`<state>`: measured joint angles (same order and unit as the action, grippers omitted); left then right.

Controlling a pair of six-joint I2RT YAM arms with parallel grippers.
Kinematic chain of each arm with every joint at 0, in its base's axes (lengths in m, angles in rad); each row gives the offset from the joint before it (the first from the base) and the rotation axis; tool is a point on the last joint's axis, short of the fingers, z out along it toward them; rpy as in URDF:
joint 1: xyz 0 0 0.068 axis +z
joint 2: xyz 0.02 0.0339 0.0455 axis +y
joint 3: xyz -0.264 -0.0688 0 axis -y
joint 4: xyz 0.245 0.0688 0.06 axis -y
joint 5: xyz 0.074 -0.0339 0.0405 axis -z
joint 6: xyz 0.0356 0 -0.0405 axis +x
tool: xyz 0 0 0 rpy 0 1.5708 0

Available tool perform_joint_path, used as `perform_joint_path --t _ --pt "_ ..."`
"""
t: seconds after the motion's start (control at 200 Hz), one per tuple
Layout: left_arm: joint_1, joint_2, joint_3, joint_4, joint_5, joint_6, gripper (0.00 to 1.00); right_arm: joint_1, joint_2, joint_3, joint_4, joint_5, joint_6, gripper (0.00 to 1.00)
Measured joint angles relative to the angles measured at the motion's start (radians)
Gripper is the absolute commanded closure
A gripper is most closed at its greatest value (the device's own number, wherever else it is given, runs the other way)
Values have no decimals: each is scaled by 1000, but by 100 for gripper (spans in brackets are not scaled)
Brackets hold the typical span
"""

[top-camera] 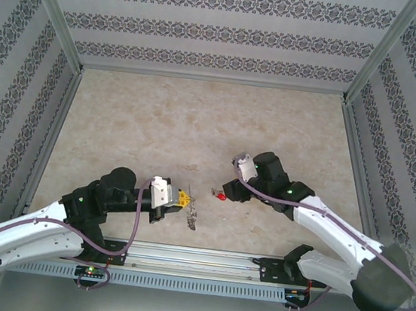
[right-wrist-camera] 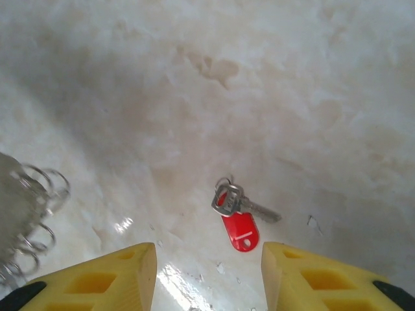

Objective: Put the keys on the keyring

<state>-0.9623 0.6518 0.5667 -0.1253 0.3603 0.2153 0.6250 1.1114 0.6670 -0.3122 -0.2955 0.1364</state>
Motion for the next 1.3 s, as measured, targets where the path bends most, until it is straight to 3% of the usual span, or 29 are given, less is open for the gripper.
perform_joint_path --t 0.515,1.304 --pt "0 -45 -17 6 -56 -31 100 72 336 149 -13 49 -35 61" --pt "0 -70 -17 2 -103 -49 100 113 523 255 -26 90 -90 64"
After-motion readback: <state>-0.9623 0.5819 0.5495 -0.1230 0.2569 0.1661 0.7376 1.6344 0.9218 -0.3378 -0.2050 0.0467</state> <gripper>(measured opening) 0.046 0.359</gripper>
